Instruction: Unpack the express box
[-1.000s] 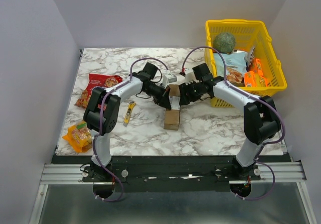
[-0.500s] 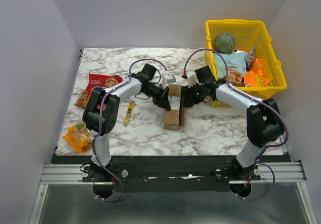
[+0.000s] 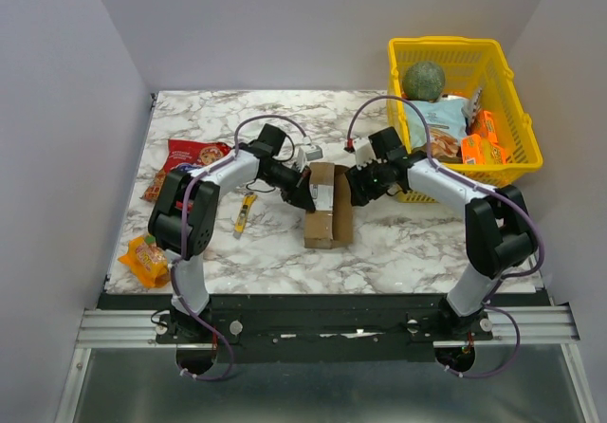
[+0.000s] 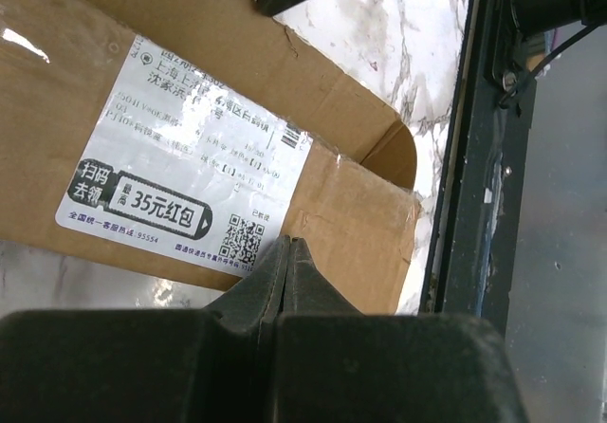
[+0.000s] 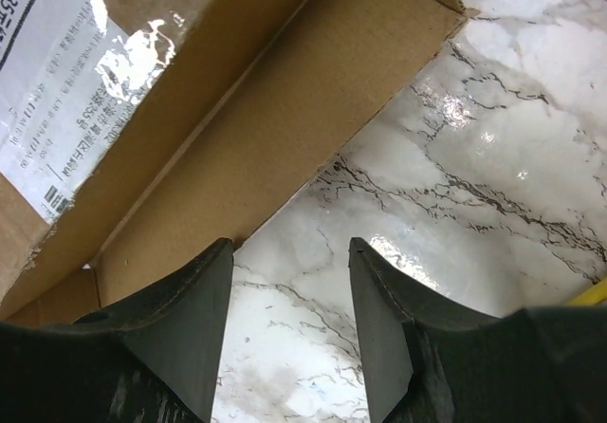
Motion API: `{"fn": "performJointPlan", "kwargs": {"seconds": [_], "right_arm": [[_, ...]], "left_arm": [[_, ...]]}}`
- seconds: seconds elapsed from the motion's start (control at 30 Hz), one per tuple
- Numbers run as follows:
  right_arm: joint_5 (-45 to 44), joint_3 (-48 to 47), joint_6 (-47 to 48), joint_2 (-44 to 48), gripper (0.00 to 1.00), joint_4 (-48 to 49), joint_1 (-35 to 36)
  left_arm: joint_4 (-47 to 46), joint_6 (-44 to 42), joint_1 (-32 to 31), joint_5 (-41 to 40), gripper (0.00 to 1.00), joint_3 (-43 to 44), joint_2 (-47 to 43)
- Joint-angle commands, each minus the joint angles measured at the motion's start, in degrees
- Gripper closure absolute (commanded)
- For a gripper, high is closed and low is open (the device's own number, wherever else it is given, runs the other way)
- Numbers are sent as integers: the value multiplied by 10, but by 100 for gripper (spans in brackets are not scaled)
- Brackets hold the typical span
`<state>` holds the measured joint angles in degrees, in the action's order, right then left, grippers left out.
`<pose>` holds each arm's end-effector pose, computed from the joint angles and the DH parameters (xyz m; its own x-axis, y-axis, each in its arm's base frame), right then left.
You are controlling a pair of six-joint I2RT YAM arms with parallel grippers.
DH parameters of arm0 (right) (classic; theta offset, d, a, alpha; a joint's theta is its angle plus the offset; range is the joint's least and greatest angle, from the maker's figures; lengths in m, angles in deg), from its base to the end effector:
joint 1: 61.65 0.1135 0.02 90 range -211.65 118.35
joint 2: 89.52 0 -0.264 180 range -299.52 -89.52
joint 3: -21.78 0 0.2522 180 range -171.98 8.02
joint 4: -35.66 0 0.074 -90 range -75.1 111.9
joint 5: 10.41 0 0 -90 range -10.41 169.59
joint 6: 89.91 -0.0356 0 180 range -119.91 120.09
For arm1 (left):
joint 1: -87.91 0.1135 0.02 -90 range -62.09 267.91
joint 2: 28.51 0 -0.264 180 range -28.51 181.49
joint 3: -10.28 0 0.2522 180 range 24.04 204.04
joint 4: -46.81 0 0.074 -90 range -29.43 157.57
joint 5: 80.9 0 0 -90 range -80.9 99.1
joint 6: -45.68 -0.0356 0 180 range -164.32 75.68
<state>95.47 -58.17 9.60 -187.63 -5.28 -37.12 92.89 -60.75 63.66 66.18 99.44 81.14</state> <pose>0.3166 0.1552 0.2034 -0.6828 -0.4863 -0.5453 -0.6489 0.7466 0.1467 0.3361 -0.1842 0.1882 -0.6532 0.4628 -0.5992 0.7426 0.2372 -0.6263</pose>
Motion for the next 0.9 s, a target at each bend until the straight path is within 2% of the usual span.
{"fn": "performJointPlan", "kwargs": {"seconds": [0.0,0.3,0.43,0.53,0.6,0.73,0.87], "right_arm": [[29,-25,6,-25,41,-5,-6],[121,-61,-42,-48,43,-9,-6],[119,-96,-82,-32,44,-24,-8],[122,-110,-157,-24,43,-29,-14],[136,-117,-162,-33,42,-35,-14],[88,-131,-159,-60,43,-50,-14],[95,-122,-143,-76,46,-56,-14]], "left_arm": [[45,-41,27,-61,100,-55,13],[41,-48,37,-48,100,-67,7],[45,-49,37,-47,100,-64,5],[49,-52,37,-43,100,-63,7],[50,-52,36,-43,100,-63,9],[50,-51,37,-41,100,-61,14],[53,-52,37,-41,100,-60,10]]}}
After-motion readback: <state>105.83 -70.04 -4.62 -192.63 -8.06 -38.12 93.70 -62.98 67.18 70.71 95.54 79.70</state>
